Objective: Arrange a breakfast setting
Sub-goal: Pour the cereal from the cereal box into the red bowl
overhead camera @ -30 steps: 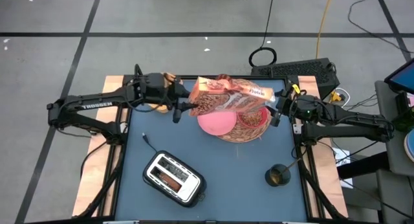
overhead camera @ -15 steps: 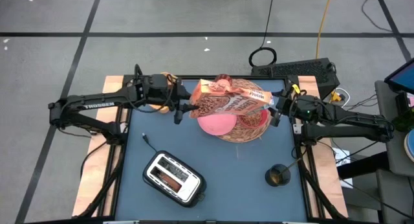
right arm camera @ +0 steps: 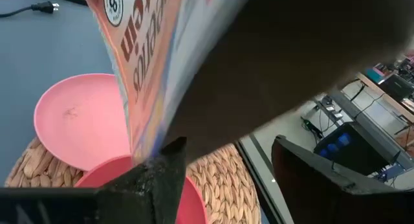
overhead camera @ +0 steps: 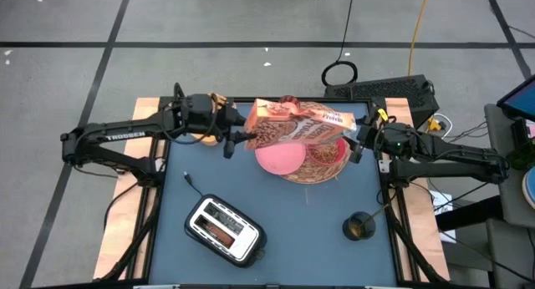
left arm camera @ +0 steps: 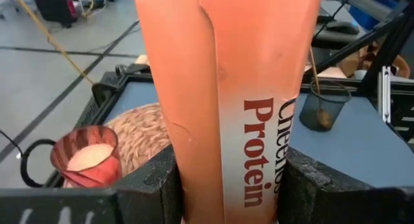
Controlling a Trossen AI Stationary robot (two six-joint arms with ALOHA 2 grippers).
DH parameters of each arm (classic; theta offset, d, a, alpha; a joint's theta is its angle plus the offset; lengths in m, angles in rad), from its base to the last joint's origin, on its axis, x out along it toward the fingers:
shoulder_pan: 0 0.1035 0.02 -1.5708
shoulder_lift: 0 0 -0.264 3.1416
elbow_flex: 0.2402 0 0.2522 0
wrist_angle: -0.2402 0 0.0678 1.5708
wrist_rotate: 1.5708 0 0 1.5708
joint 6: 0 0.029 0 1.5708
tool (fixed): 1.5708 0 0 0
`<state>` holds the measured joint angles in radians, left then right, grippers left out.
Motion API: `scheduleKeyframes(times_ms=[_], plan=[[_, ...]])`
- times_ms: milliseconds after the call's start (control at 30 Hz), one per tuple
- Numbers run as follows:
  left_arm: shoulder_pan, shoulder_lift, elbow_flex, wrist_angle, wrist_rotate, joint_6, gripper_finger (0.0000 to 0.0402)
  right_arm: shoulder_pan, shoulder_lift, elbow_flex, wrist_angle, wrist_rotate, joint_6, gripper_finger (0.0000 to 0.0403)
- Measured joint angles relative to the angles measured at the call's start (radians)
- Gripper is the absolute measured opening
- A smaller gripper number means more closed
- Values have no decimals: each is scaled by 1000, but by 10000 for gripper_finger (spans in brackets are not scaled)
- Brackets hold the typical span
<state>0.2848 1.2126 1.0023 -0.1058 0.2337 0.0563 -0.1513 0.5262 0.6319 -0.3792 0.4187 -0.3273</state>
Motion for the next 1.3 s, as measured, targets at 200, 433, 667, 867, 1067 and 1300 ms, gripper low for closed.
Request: scheduleKeyframes(times_ms=[200, 433, 667, 867, 1067, 1300], plan=[[0, -13, -2, -24, -1, -7, 177, 0, 0, 0, 0, 0, 0, 215], [0, -25, -1, -26, 0, -10, 177, 0, 0, 0, 0, 0, 0, 215], [0, -26, -1, -25, 0, -11, 177, 0, 0, 0, 0, 0, 0, 215], [0, -32, -1, -21, 0, -9, 177, 0, 0, 0, 1, 0, 1, 215], [0, -57, -1, -19, 0, -9, 177, 0, 0, 0, 0, 0, 1, 215], [0, -96, -1, -16, 0, -9, 177, 0, 0, 0, 1, -1, 3, 215]])
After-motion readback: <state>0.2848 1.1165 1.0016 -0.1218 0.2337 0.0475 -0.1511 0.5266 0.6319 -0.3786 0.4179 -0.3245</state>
